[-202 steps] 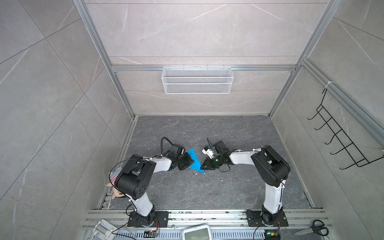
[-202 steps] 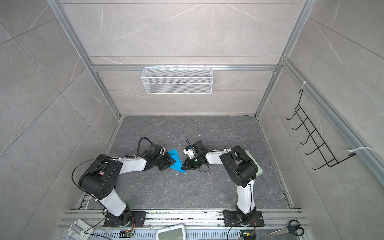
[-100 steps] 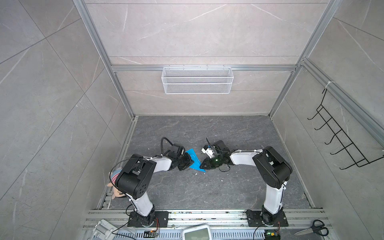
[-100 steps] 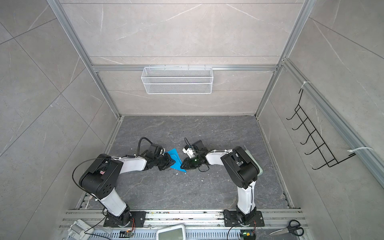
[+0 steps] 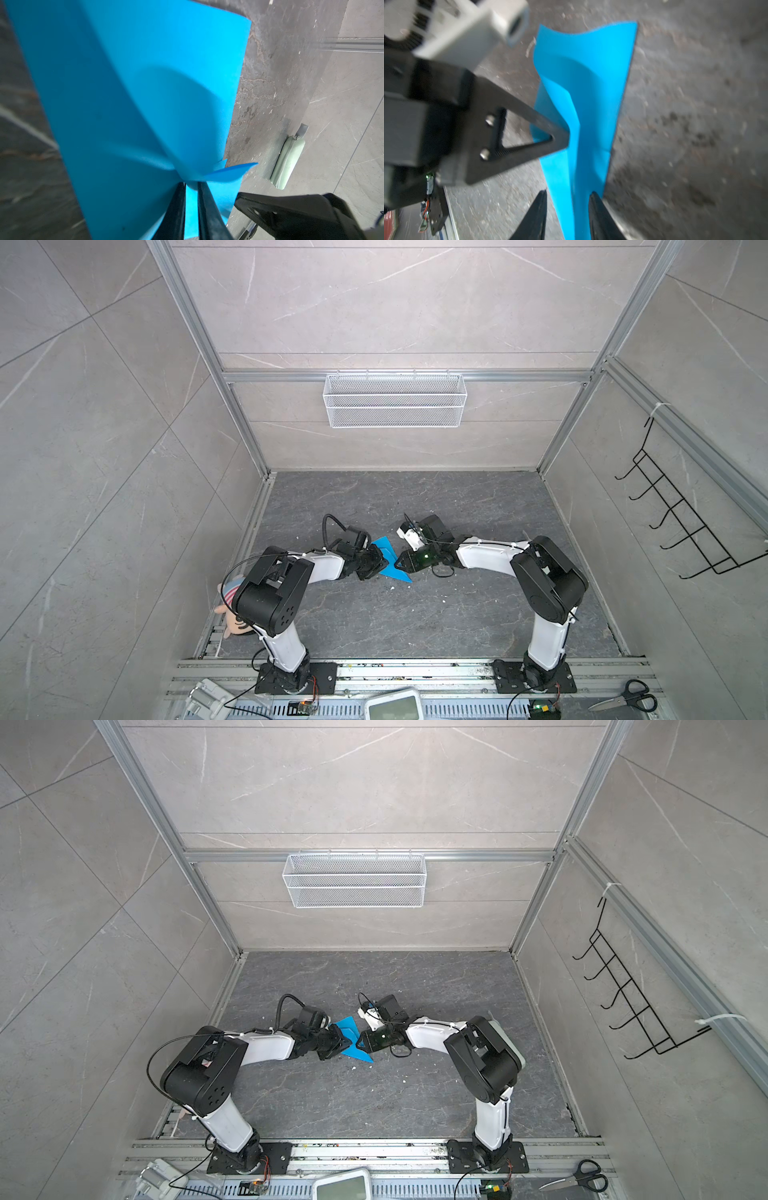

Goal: Fold a paper plane with a square sheet of paper (pick it up from the middle)

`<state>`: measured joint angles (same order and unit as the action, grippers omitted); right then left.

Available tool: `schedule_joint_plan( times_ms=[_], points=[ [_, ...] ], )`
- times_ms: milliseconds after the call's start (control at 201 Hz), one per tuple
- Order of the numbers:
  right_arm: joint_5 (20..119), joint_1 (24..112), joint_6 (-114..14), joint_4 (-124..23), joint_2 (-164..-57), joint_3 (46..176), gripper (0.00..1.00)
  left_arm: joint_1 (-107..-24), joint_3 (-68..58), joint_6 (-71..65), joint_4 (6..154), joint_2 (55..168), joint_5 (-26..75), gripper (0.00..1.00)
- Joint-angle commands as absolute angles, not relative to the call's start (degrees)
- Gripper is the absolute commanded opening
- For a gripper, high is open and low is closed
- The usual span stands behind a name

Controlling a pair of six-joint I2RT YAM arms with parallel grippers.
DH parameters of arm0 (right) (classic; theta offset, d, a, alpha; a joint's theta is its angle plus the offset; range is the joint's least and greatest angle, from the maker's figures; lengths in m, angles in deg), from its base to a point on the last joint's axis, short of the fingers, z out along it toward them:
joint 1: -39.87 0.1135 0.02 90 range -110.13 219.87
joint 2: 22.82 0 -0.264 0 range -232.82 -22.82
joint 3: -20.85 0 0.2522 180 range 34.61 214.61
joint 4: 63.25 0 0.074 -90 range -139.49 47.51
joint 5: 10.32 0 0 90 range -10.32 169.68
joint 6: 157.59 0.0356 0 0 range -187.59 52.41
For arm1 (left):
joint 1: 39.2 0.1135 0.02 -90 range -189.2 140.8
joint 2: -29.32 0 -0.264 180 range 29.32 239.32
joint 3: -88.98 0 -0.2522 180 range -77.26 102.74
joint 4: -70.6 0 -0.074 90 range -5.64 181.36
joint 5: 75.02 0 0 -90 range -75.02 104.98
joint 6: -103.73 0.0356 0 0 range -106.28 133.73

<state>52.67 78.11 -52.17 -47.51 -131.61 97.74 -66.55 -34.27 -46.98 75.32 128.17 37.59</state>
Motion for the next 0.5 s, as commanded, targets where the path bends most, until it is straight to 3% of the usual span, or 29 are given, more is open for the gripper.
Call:
schedule_joint_plan(
  times_ms=[0,334,493],
  points=[
    [55.08,78.96,-53.45,-45.2,-134.23,100.39,0.35,-66.51,-34.01,-47.62,79.08,129.52,36.41,0.18],
    [56.48,79.25,-53.55,-42.73,-137.12,102.75,0.33,-66.42,-33.9,-47.54,79.79,129.27,36.07,0.18],
    [55.24,79.42,-53.11,-42.82,-138.1,103.17,0.26,-66.49,-33.86,-47.56,79.9,129.14,35.86,0.18]
  ],
)
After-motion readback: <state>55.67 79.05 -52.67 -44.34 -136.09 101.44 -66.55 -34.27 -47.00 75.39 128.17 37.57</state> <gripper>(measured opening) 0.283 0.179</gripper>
